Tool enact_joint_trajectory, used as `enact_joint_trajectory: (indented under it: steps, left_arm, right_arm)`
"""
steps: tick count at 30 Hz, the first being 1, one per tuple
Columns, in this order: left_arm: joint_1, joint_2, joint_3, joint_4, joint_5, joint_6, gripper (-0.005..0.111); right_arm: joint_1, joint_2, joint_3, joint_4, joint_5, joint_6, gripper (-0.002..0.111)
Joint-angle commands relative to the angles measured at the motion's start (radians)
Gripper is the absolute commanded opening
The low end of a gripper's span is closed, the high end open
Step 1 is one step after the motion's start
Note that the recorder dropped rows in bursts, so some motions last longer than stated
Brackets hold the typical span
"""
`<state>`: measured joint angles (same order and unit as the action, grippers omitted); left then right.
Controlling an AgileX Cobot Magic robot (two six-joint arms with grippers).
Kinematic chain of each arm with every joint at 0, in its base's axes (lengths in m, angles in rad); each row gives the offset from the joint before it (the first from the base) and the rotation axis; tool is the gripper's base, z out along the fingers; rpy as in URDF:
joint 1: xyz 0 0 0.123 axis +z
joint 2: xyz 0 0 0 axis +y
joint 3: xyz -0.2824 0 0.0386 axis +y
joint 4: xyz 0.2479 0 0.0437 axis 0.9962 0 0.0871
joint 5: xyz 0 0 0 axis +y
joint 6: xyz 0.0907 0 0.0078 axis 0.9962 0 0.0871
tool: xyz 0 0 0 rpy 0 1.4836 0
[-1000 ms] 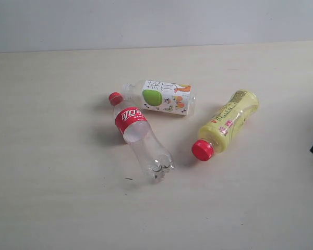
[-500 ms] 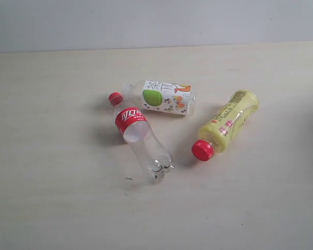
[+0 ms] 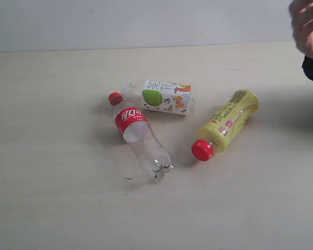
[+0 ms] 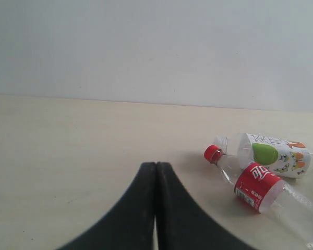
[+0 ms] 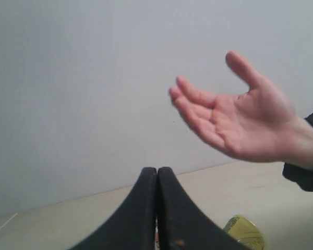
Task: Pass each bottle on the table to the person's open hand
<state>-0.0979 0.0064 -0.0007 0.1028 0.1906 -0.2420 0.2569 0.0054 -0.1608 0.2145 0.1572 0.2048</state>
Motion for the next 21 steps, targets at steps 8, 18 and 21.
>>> enact_joint_trajectory:
  steps: [8,18,21]
  left_arm:
    - [-0.006,-0.006,0.001,-0.003,-0.002,0.001,0.0]
    - [-0.006,-0.006,0.001,-0.003,-0.002,0.001,0.0]
    - [-0.006,-0.006,0.001,-0.003,-0.002,0.001,0.0]
  right_arm:
    - [-0.001,-0.005,0.004,0.411,0.013,-0.474,0.0]
    - [-0.001,-0.005,0.004,0.343,-0.03,-0.426,0.0]
    - [-0.001,-0.005,0.004,0.159,-0.081,-0.205,0.0]
